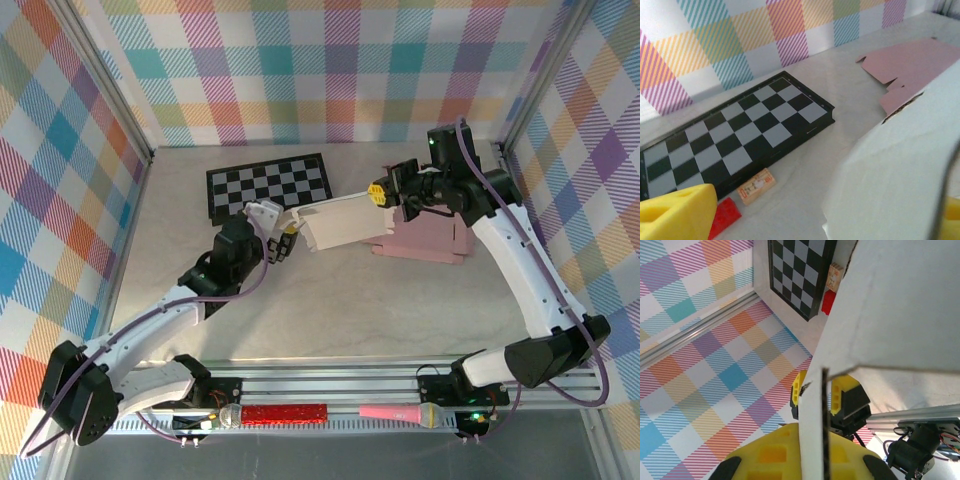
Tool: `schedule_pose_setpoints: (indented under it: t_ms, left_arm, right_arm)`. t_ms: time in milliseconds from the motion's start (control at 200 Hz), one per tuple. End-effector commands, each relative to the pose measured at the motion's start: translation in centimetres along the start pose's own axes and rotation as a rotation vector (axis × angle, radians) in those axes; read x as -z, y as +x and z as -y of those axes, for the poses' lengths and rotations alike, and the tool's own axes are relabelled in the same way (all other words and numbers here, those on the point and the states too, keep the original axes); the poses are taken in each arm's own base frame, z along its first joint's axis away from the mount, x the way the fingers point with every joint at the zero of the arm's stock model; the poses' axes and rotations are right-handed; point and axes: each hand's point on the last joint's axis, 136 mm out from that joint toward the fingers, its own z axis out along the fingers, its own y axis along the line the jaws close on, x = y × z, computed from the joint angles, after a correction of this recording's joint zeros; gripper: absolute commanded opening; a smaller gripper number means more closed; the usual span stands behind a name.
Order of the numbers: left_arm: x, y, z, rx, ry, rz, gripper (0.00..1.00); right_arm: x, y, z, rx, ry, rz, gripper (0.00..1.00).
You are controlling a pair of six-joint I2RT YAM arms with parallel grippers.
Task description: Fold the paper box
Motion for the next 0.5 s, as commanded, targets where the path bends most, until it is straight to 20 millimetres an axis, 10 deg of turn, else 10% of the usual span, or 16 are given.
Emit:
schedule_pose_setpoints:
  t_ms: [0,175,245,305,495]
  left_arm:
    - [0.0,-3.7,-0.4,-0.003,0.002,0.087,0.73]
    - [-0.3,-4.4,0.3,-0.008,0.042,0.086,0.47]
    - [-0.2,-4.8,0.5,-0.004,0.059,0.095,0.0]
    - [0.0,-5.1,0.6,0.024,0.07,0.09,0.0]
    - [0.8,-5.8,1.2,0.272,0.112,-0.102,0.0]
  right_arm:
    - [0.3,0.4,0.0,0.012,0.007,-0.036,0.0]
    - [0.1,-0.3,0.0,-0.001,0.008,-0.031,0.0]
    - [0.0,-0.7,-0.2,0.003,-0.003,-0.024,0.0]
    - [0.2,-1.6,-1.0,0.031,-0.033,0.011,0.01]
    - [4.5,-3.2,-4.3,0.201,-0.179,0.263,0.56]
